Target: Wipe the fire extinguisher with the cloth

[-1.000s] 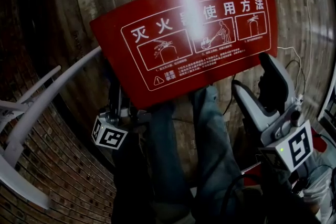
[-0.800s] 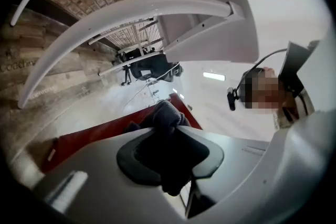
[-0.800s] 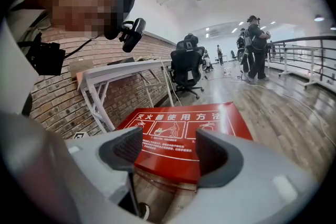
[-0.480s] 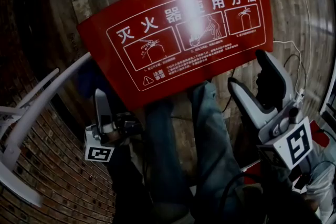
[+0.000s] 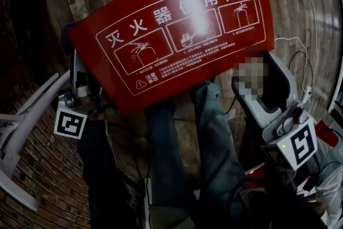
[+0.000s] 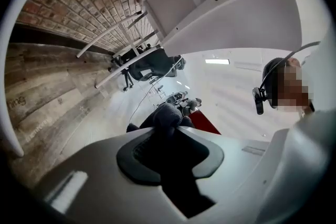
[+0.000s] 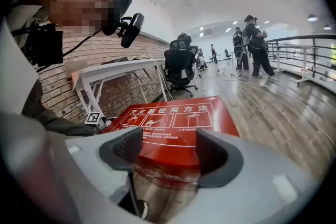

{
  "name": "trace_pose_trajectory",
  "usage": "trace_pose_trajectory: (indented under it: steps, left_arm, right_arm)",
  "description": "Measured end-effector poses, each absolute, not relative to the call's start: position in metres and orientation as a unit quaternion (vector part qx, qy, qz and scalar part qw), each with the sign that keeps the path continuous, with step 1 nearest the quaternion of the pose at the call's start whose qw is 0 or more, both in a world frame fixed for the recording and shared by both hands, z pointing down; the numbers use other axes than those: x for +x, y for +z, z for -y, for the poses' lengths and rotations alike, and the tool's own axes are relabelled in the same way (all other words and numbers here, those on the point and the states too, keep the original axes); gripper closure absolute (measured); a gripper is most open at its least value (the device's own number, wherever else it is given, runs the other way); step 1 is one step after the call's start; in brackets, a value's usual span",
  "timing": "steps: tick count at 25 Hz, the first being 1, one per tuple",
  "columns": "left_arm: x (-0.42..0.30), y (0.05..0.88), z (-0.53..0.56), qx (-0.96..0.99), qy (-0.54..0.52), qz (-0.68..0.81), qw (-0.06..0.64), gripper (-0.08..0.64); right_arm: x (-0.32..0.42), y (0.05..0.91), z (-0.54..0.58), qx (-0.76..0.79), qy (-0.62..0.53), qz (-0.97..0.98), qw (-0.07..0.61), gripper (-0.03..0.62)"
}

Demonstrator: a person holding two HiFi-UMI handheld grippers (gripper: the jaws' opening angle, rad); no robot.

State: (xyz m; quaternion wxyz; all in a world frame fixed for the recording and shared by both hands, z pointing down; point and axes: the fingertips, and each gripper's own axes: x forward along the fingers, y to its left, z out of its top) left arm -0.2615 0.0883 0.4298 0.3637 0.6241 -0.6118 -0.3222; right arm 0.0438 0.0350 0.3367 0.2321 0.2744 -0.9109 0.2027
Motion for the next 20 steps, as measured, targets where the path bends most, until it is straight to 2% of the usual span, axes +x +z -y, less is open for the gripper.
trace_pose_trajectory:
  steps: [5,9,14,17,20]
  left_arm:
    - [-0.261,0.406,-0.125,0.611,-0.364,0.622,0.329,0.486]
    - [-0.246,0.358,-0.164,0.633,-0.310,0.663,0.253,0.485]
    - [-0.186,0.286,-0.175,0.713,-0.254,0.612,0.231,0.485]
    - [-0.138,0.268,-0.144,0.771,-0.172,0.563,0.243,0.483]
    - [-0.107,0.291,-0.104,0.782,-0.124,0.525,0.313,0.480]
  right_arm:
    - [0.049,0.337,-0.034,0.275,0.194,0.911,0.238,0.276]
    - [0.055,0.332,-0.032,0.253,0.186,0.919,0.239,0.276]
    - [0.050,0.328,-0.043,0.195,0.154,0.936,0.251,0.276]
    - [0.032,0.327,-0.063,0.127,0.098,0.949,0.272,0.276]
    - [0.003,0.323,-0.087,0.041,-0.010,0.956,0.289,0.276]
